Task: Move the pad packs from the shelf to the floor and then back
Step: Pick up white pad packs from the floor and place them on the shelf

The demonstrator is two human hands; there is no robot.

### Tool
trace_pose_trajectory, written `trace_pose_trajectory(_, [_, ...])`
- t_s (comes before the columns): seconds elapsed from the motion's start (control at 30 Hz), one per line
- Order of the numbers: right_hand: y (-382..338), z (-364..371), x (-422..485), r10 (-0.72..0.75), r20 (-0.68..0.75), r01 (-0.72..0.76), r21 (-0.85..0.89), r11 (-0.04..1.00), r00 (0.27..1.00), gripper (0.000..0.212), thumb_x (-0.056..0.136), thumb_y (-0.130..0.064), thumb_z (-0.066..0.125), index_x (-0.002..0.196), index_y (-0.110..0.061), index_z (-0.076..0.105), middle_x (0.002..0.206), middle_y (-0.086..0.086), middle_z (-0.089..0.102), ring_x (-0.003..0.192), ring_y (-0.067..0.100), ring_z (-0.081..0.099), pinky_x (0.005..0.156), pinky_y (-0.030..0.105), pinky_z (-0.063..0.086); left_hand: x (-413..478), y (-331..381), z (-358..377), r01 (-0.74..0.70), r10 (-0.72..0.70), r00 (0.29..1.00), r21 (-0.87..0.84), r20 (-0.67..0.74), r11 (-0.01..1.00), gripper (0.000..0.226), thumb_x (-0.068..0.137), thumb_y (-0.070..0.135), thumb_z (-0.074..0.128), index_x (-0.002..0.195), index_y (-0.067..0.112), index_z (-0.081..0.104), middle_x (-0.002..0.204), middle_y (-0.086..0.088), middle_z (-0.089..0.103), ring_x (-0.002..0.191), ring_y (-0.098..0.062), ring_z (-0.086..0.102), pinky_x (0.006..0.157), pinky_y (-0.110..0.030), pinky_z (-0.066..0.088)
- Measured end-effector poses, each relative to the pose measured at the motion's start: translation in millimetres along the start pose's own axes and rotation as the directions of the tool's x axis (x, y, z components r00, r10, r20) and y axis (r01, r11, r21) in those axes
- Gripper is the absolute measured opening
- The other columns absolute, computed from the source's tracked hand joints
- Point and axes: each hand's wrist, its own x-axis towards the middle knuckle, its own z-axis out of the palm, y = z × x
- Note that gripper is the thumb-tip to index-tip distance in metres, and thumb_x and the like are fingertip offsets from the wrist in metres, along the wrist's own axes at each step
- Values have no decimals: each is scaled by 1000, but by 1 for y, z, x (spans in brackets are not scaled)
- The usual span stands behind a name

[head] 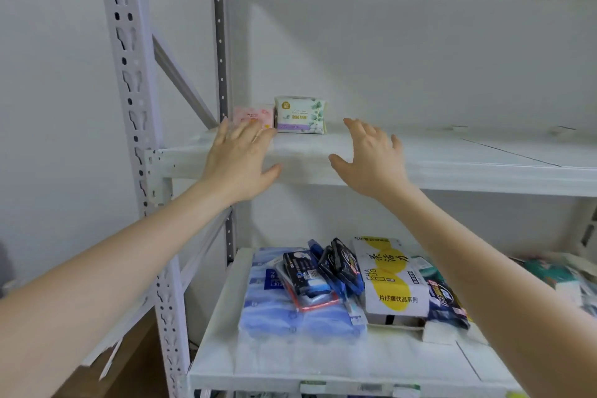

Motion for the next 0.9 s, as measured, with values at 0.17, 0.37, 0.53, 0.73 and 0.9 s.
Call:
trace_pose_trajectory(0.17, [13, -15, -52, -30, 17, 31, -56, 998, 999, 69, 93, -46, 49, 150, -18, 22, 157, 5, 26, 145, 24, 20, 116, 56, 8, -42, 37, -16, -13, 14, 1000, 59, -9, 998, 68, 91, 52, 46, 148, 16, 33, 157, -12, 29, 148, -28, 18, 119, -49, -4])
trace_pose_trajectory(0.37, [45, -22, -123, -58, 20, 59, -72, 996, 998, 68, 93, -44, 49, 150, -18, 23, 159, 6, 22, 147, 23, 16, 116, 55, 4, -97, 99, -25, -11, 10, 1000, 119, 5, 993, 69, 91, 50, 46, 148, 14, 33, 157, -14, 28, 148, -29, 17, 119, -53, 1])
trace_pose_trajectory(0.53, [76, -15, -209, -52, 95, 60, -79, 995, 994, 66, 93, -42, 48, 150, -18, 24, 159, 8, 22, 147, 24, 17, 116, 56, 1, -166, 163, -8, -34, 29, 997, 82, 67, 996, 66, 89, 47, 53, 143, 11, 42, 153, -16, 36, 145, -32, 26, 119, -56, 9])
trace_pose_trajectory(0.73, [112, 2, -326, 16, 266, 13, -104, 995, 964, 73, 92, -45, 49, 153, -18, 19, 161, 8, 18, 148, 25, 15, 117, 58, 3, -262, 227, 31, -73, 68, 976, 13, 209, 997, 71, 87, 50, 57, 145, 13, 42, 152, -16, 38, 144, -32, 30, 117, -57, 14])
trace_pose_trajectory(0.9, [133, 26, -434, 117, 378, -74, -127, 989, 918, 71, 93, -44, 49, 152, -17, 21, 159, 7, 24, 147, 24, 19, 116, 57, 5, -349, 271, 70, -80, 100, 921, -69, 376, 994, 71, 86, 49, 59, 146, 15, 41, 154, -15, 36, 145, -32, 29, 117, -58, 17])
